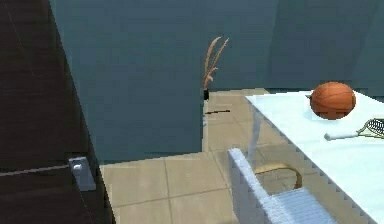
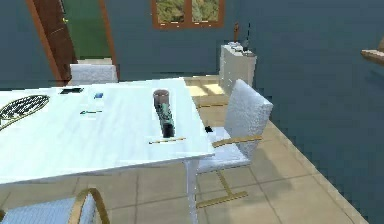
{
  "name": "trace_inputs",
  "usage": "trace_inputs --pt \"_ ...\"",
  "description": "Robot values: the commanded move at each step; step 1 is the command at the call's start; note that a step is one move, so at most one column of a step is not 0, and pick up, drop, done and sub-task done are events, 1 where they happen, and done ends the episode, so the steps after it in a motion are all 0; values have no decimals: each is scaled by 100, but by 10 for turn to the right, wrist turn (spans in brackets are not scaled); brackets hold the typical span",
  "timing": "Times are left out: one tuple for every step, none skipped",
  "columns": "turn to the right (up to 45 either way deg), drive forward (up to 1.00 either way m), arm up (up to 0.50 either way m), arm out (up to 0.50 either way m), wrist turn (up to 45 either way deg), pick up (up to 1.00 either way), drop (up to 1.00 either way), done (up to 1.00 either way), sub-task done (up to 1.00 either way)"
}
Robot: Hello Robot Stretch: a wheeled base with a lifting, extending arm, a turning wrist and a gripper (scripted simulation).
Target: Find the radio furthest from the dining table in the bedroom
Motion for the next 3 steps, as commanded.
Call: trace_inputs --pt "450 0 0 0 0 0 0 0 0" --pt "450 0 0 0 0 0 0 0 0" --pt "360 0 0 0 0 0 0 0 0"
